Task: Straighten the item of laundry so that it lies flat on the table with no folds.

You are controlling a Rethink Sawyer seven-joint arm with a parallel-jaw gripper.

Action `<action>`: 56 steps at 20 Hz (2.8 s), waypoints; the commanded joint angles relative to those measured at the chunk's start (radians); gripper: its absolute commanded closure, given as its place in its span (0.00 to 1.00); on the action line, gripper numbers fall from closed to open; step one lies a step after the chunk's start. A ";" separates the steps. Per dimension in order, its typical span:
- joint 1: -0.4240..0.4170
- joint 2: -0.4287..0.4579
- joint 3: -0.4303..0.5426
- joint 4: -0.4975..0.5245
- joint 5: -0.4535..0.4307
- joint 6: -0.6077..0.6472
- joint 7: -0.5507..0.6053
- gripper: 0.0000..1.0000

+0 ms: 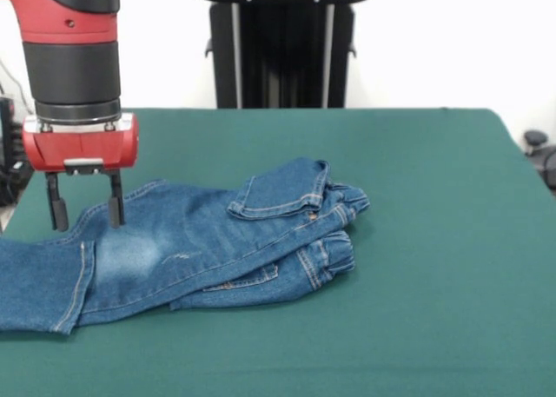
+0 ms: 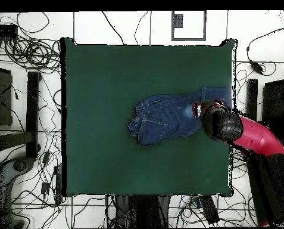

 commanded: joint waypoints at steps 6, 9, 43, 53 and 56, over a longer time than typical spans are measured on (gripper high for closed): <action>0.030 0.109 0.027 0.026 -0.015 -0.005 0.110 0.00; 0.029 0.118 0.027 0.017 -0.016 -0.002 0.105 0.00; -0.009 0.140 -0.111 0.093 -0.049 -0.025 0.120 0.00; -0.016 0.168 -0.118 0.088 -0.049 -0.039 0.119 0.00; -0.022 0.180 -0.117 0.086 -0.047 -0.047 0.119 0.00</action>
